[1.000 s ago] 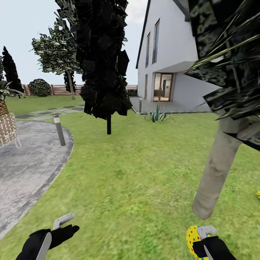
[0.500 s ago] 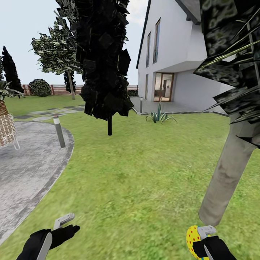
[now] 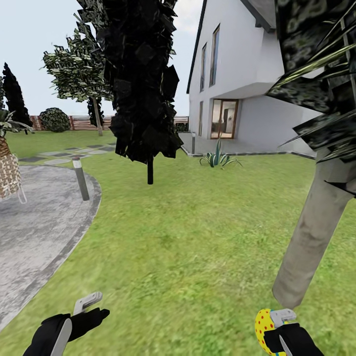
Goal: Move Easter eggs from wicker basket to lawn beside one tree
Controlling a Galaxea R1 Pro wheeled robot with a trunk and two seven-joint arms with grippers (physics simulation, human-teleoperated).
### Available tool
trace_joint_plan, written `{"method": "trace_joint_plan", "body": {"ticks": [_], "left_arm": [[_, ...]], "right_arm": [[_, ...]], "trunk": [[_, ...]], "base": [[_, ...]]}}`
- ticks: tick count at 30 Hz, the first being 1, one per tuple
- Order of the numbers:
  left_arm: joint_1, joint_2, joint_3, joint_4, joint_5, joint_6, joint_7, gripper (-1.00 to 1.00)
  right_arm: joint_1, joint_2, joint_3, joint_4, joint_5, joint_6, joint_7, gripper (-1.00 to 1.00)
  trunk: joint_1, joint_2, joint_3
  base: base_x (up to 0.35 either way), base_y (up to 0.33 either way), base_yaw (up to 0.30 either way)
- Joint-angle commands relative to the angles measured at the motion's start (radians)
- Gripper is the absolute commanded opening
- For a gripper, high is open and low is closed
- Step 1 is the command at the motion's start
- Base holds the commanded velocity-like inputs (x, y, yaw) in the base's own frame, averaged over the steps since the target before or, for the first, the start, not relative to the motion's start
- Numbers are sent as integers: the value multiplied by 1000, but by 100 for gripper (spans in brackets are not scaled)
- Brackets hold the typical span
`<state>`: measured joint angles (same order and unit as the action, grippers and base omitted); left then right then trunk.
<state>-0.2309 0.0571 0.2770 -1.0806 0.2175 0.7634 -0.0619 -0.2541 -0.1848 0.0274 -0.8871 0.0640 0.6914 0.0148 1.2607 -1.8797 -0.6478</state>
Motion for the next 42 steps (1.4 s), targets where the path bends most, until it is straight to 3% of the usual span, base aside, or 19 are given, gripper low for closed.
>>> {"method": "trace_joint_plan", "body": {"ticks": [1, 8, 21, 42], "left_arm": [[-1, 0, 2, -1, -2, 5, -6, 100], [-1, 0, 6, -5, 0, 5, -8, 100], [-1, 0, 5, -1, 1, 6, -9, 100], [-1, 3, 7, -3, 0, 7, -10, 100]], "right_arm": [[-1, -1, 3, -1, 7, 5, 1, -100], [-1, -1, 3, -1, 10, 5, 1, -100], [-1, -1, 4, -1, 11, 4, 1, -100], [-1, 4, 5, 5, 13, 3, -1, -100]], "trunk": [[4, -8, -4], [31, -57, -26], [81, -148, -67], [161, -295, -133]], "base": [[0, 0, 0], [-1, 4, 0], [254, -64, 0], [5, 0, 0]]}}
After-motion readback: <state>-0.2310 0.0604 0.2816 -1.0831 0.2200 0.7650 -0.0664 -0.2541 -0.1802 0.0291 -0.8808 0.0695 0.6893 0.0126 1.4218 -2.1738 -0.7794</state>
